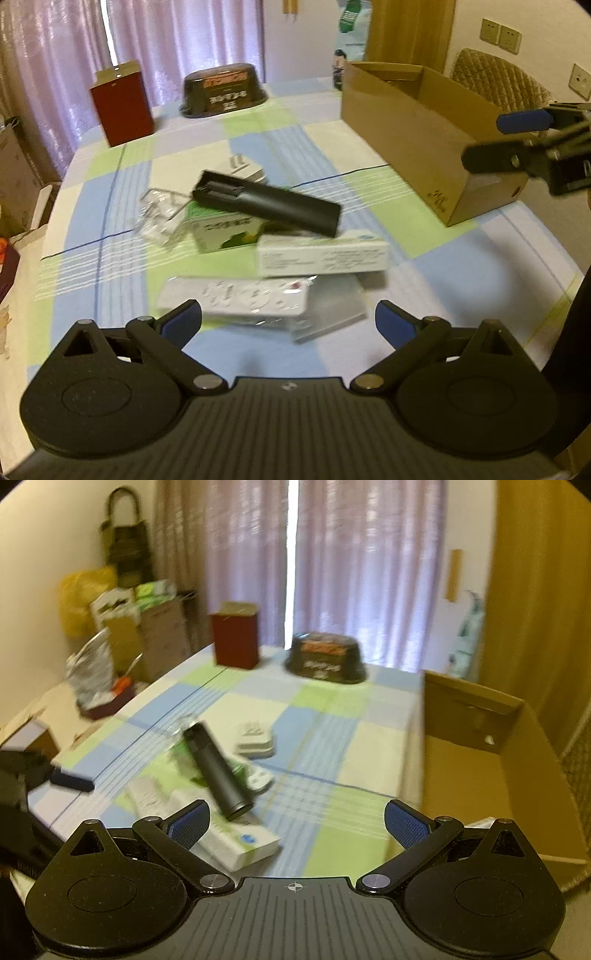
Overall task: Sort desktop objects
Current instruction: 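Move both tools back over the table items, then grasp the black remote-like tube with the right tool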
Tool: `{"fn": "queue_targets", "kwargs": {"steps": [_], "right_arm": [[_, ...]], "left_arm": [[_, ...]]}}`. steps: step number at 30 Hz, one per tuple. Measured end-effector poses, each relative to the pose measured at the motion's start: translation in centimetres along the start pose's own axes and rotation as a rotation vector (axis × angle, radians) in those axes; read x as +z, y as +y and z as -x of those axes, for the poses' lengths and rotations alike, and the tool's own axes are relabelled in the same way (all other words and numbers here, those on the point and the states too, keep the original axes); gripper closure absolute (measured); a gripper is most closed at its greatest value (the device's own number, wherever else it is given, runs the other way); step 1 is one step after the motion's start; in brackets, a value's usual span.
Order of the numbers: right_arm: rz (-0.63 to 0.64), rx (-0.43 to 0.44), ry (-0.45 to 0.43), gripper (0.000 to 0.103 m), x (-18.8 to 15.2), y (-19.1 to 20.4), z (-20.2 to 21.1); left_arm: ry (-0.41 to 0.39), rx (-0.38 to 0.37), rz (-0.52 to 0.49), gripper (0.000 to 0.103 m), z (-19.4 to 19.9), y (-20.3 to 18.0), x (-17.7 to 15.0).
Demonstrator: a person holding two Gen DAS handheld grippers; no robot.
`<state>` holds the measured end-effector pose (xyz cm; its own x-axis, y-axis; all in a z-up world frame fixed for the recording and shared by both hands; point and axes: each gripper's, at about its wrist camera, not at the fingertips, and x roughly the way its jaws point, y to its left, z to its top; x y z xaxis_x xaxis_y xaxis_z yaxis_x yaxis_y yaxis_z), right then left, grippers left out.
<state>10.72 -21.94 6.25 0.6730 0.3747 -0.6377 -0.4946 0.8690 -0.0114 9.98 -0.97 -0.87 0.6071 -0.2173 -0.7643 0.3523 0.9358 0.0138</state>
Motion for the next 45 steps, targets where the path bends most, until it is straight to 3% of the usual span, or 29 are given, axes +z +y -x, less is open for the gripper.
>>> {"fn": "queue_targets", "kwargs": {"steps": [10, 20, 23, 28, 31, 34, 39, 42, 45], "right_arm": [[0.074, 0.079, 0.099, 0.0, -1.4, 1.9, -3.3], [0.184, 0.089, 0.101, 0.0, 0.8, 3.7, -7.9], [0.24, 0.091, 0.108, 0.019, 1.4, 4.7, -9.7], [0.314, 0.099, 0.125, 0.02, 1.5, 6.1, -12.7], [0.338, 0.112, 0.149, 0.033, 1.5, 6.6, -14.3], [0.365, 0.118, 0.173, 0.034, 1.4, 7.0, -15.7], [0.373, 0.12, 0.213, 0.035, 1.3, 7.1, -17.1], [0.362, 0.128, 0.241, 0.046, 1.5, 7.0, -17.8], [0.336, 0.13, 0.269, 0.046, 1.7, 6.7, -18.3]], "left_arm": [[0.017, 0.037, 0.05, 0.003, -1.1, 3.2, -1.3], [-0.001, 0.089, 0.182, 0.003, -3.0, 4.9, -1.2], [-0.006, 0.089, 0.203, 0.003, -3.4, 5.1, -1.4], [-0.008, 0.079, 0.238, 0.003, -3.8, 5.6, -1.7], [-0.01, 0.075, 0.255, 0.003, -3.9, 6.0, -1.8], [-0.014, 0.071, 0.264, 0.003, -4.1, 6.3, -1.8], [-0.015, 0.062, 0.281, 0.003, -4.5, 6.7, -1.9], [-0.015, 0.055, 0.293, 0.003, -4.7, 6.9, -2.0], [-0.017, 0.052, 0.295, 0.003, -4.8, 6.9, -2.0]]}}
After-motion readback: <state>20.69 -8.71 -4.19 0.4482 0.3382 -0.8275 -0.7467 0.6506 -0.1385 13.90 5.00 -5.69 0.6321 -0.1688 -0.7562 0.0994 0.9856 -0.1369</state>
